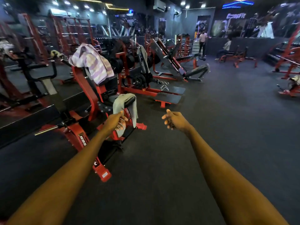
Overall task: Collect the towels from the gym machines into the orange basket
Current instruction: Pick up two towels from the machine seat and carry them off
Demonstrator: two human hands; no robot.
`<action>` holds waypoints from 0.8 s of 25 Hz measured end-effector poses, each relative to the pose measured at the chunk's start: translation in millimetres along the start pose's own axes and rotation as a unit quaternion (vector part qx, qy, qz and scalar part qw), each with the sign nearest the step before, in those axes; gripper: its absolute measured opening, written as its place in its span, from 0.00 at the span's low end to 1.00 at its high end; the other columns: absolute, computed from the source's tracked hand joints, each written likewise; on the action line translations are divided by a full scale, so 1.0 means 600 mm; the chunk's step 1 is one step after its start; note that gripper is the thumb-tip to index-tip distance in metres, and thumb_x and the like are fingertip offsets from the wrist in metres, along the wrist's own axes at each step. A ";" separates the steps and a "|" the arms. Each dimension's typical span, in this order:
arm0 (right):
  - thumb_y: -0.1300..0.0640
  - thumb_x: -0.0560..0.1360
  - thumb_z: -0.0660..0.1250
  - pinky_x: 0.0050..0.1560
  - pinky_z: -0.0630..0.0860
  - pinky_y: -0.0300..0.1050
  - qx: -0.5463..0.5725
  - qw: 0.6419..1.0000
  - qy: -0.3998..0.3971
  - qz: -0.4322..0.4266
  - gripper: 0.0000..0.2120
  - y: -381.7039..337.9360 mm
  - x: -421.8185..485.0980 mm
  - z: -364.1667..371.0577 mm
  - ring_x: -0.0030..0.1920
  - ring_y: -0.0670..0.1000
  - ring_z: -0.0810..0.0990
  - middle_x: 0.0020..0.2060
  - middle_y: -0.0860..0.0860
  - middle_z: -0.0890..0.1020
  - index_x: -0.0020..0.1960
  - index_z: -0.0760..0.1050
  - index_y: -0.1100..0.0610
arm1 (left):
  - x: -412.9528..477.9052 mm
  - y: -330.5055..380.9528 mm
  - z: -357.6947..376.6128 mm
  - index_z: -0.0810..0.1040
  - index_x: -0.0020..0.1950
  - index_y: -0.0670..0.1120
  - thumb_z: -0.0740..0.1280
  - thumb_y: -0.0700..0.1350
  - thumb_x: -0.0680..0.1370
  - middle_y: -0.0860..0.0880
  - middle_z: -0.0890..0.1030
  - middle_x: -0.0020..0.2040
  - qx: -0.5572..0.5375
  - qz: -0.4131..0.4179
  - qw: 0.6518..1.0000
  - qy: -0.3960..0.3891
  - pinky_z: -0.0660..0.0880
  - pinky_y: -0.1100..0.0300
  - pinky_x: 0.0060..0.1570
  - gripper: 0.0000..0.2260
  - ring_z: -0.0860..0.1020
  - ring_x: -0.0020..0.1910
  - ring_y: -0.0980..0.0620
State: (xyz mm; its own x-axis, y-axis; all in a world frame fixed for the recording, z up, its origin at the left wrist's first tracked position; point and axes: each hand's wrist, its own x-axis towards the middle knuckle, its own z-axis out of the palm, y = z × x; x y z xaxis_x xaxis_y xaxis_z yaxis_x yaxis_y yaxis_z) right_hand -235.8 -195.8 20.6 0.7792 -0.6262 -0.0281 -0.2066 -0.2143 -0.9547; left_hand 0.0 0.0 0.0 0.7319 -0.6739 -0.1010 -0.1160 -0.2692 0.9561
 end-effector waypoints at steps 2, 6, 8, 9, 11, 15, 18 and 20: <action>0.45 0.85 0.52 0.28 0.68 0.40 0.000 1.000 -0.005 -0.004 0.23 -0.013 0.056 0.037 0.29 0.48 0.76 0.34 0.52 0.78 0.51 0.78 0.60 | 0.033 0.000 -0.044 0.81 0.45 0.41 0.54 0.55 0.85 0.48 0.78 0.30 0.001 0.005 1.000 0.020 0.66 0.64 0.24 0.23 0.74 0.25 0.52; 0.45 0.85 0.52 0.29 0.68 0.39 -0.003 1.000 -0.015 -0.011 0.25 -0.050 0.178 0.103 0.28 0.47 0.76 0.33 0.51 0.79 0.53 0.80 0.62 | 0.133 0.003 -0.134 0.81 0.41 0.43 0.55 0.55 0.85 0.50 0.79 0.26 -0.013 0.019 0.998 0.056 0.68 0.65 0.22 0.24 0.75 0.21 0.55; 0.45 0.85 0.53 0.29 0.68 0.40 0.003 1.000 -0.017 -0.011 0.25 -0.059 0.232 0.127 0.28 0.47 0.76 0.33 0.51 0.79 0.54 0.80 0.63 | 0.173 0.005 -0.165 0.81 0.41 0.42 0.55 0.54 0.86 0.50 0.78 0.24 -0.017 0.018 0.997 0.072 0.68 0.66 0.19 0.24 0.75 0.19 0.56; 0.45 0.85 0.53 0.29 0.69 0.40 0.004 1.000 -0.018 -0.009 0.25 -0.061 0.261 0.140 0.28 0.47 0.76 0.33 0.51 0.79 0.54 0.80 0.63 | 0.194 0.005 -0.178 0.80 0.41 0.42 0.55 0.53 0.86 0.50 0.78 0.24 -0.019 0.019 0.997 0.077 0.67 0.67 0.19 0.23 0.75 0.19 0.56; 0.45 0.85 0.53 0.28 0.69 0.39 0.008 1.000 -0.025 0.003 0.25 -0.062 0.318 0.161 0.28 0.47 0.75 0.33 0.51 0.79 0.55 0.80 0.64 | 0.239 0.000 -0.198 0.80 0.42 0.41 0.55 0.52 0.86 0.50 0.78 0.23 -0.019 0.019 0.996 0.080 0.67 0.68 0.19 0.22 0.74 0.19 0.57; 0.48 0.86 0.53 0.26 0.68 0.37 0.019 0.999 -0.042 0.025 0.25 -0.040 0.440 0.198 0.29 0.49 0.74 0.33 0.53 0.78 0.56 0.79 0.66 | 0.344 -0.032 -0.227 0.80 0.42 0.43 0.55 0.53 0.86 0.51 0.78 0.25 -0.007 0.001 0.997 0.081 0.66 0.66 0.21 0.22 0.75 0.20 0.57; 0.47 0.85 0.53 0.25 0.67 0.38 0.028 0.998 -0.054 0.029 0.25 -0.023 0.551 0.211 0.28 0.49 0.74 0.33 0.54 0.78 0.55 0.79 0.67 | 0.439 -0.047 -0.243 0.81 0.42 0.44 0.55 0.53 0.85 0.51 0.79 0.27 0.009 -0.003 0.996 0.086 0.68 0.66 0.23 0.22 0.76 0.22 0.56; 0.46 0.85 0.53 0.27 0.67 0.40 0.031 0.997 -0.055 0.033 0.26 -0.014 0.636 0.216 0.27 0.49 0.74 0.33 0.54 0.79 0.54 0.80 0.65 | 0.511 -0.050 -0.252 0.81 0.42 0.44 0.55 0.53 0.86 0.52 0.79 0.27 0.016 -0.006 0.995 0.096 0.68 0.66 0.23 0.22 0.76 0.22 0.56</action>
State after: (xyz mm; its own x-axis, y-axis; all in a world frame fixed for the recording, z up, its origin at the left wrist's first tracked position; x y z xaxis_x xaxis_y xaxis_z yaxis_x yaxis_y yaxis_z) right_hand 139.9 -335.9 -20.3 0.8257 -0.5512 -0.1198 -0.2244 -0.1261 -0.9663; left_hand 329.5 -94.7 -18.3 0.8478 -0.5274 -0.0553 -0.1252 -0.3005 0.9455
